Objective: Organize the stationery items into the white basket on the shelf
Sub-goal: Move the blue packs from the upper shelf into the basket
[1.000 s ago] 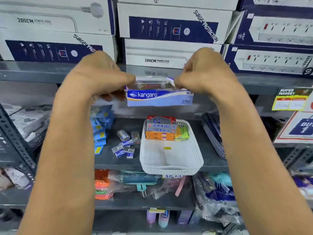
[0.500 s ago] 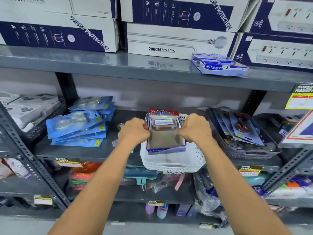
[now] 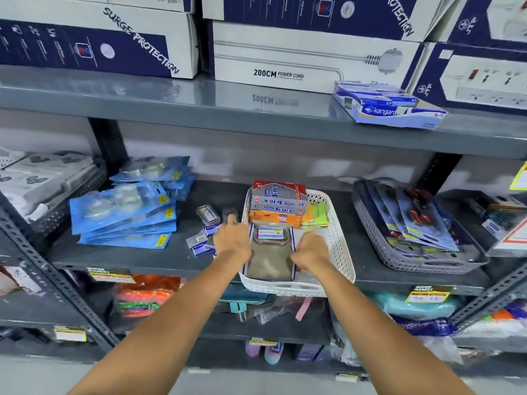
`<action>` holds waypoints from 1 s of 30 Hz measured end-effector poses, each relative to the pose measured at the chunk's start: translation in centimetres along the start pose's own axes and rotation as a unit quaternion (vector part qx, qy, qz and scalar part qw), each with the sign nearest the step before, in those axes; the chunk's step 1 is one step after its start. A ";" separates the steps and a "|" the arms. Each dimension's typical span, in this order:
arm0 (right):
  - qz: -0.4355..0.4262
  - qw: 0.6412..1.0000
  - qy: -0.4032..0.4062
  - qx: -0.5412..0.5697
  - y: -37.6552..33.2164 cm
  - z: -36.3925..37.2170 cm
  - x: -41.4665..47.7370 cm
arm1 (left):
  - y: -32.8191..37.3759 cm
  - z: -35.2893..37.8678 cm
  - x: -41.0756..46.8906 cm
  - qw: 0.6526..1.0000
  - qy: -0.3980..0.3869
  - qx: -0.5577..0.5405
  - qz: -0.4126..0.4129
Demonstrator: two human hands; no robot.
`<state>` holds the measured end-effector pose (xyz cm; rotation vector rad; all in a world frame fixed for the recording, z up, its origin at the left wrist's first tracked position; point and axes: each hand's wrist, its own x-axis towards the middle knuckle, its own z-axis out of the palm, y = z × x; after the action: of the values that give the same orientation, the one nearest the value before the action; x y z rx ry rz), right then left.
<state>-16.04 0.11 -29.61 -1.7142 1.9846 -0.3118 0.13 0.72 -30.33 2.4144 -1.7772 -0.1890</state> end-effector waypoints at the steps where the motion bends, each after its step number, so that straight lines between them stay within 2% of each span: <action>1: 0.004 1.000 -0.003 -0.003 0.1 0.3 0.2 | 0.0 0.3 0.2 1.000 0.003 0.024 0.010; 5: 0.009 1.000 -0.007 -0.011 0.5 1.5 0.9 | 0.1 1.4 1.0 0.997 -0.016 0.074 0.022; 15: 0.018 0.998 -0.023 -0.047 1.2 2.9 2.0 | 0.0 3.3 1.6 0.997 -0.040 0.060 -0.005; 23: 0.001 0.999 -0.037 -0.019 1.7 2.5 1.9 | -0.1 1.1 0.3 0.995 -0.011 0.102 -0.006; 27: -0.042 0.999 -0.007 0.005 1.6 -0.8 0.4 | -0.1 -3.4 -1.6 0.999 0.003 0.053 0.004; 30: -0.108 0.990 0.085 0.040 1.0 -5.7 -1.8 | 0.1 -8.1 -3.4 0.998 0.032 -0.038 0.045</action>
<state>-19.60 1.18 -24.85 -1.9084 1.8739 -0.6245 0.50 4.25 -22.28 2.2560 -1.8116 -0.1640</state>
